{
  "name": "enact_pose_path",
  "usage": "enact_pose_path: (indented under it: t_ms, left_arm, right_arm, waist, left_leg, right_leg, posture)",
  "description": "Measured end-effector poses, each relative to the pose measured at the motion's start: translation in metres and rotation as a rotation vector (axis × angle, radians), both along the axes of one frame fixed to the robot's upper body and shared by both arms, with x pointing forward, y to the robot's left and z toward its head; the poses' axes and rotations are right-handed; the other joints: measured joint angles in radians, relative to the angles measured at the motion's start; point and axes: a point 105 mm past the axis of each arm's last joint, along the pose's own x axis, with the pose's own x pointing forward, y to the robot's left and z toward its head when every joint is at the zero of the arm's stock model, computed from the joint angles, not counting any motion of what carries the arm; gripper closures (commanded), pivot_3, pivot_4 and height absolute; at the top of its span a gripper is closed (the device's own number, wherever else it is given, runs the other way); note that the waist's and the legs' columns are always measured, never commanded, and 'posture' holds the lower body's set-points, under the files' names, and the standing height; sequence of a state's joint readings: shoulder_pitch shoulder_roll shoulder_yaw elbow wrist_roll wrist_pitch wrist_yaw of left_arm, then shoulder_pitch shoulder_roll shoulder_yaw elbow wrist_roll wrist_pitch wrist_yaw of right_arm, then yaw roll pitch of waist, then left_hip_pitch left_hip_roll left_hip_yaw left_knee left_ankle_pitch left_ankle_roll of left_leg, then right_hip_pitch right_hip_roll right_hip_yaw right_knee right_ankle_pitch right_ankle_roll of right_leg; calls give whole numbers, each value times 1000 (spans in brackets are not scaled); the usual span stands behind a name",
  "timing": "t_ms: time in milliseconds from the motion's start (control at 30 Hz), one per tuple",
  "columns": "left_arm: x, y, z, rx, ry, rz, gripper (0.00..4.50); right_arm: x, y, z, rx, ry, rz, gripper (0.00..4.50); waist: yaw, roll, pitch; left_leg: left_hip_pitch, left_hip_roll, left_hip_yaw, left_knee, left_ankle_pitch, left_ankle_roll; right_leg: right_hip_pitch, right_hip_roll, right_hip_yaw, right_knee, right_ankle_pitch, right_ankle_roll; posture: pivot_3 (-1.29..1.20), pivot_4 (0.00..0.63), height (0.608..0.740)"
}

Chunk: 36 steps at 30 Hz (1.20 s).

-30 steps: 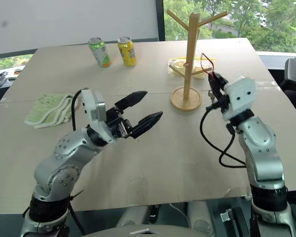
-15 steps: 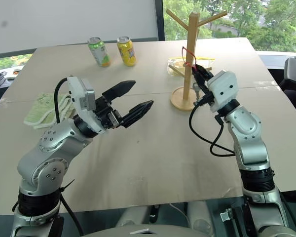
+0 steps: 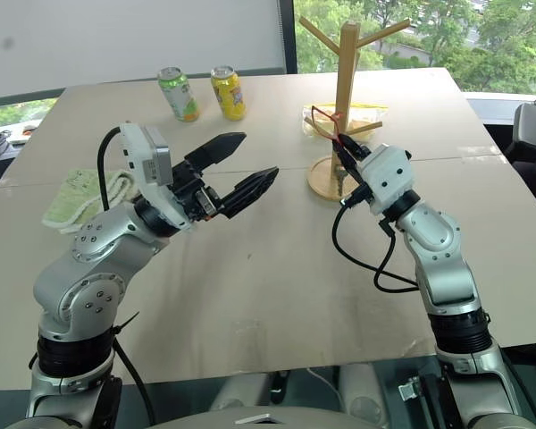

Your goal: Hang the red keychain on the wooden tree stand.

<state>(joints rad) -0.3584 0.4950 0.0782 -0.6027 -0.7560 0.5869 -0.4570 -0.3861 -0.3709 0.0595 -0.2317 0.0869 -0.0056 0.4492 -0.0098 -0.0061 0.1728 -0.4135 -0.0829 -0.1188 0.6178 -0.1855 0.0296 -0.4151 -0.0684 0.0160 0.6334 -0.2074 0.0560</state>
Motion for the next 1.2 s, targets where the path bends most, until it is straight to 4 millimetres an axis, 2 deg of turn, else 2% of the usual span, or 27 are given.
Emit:
enact_pose_path:
  t_ms: [300, 500, 1200]
  left_arm:
    - [2, -2, 2, -12, 8, 6, 0]
    - [3, -3, 3, -14, 8, 10, 0]
    - [4, -4, 2, -30, 21, 14, 0]
  right_arm:
    - [10, -5, -8, 40, 35, -50, 4473]
    - [15, -8, -3, 63, 12, -69, 4473]
    - [11, -5, 4, 67, -26, -38, 4473]
  waist:
    - [0, 0, 0]
    - [-1, 0, 0]
    - [-1, 0, 0]
  left_leg:
    - [0, 0, 0, 0, 0, 0]
    - [0, 0, 0, 0, 0, 0]
    - [0, 0, 1, 0, 0, 0]
  right_leg:
    - [0, 0, 0, 0, 0, 0]
    - [0, 0, 0, 0, 0, 0]
    - [0, 0, 1, 1, 0, 0]
  posture:
    - [0, 150, 740]
    - [0, 150, 740]
    - [0, 150, 740]
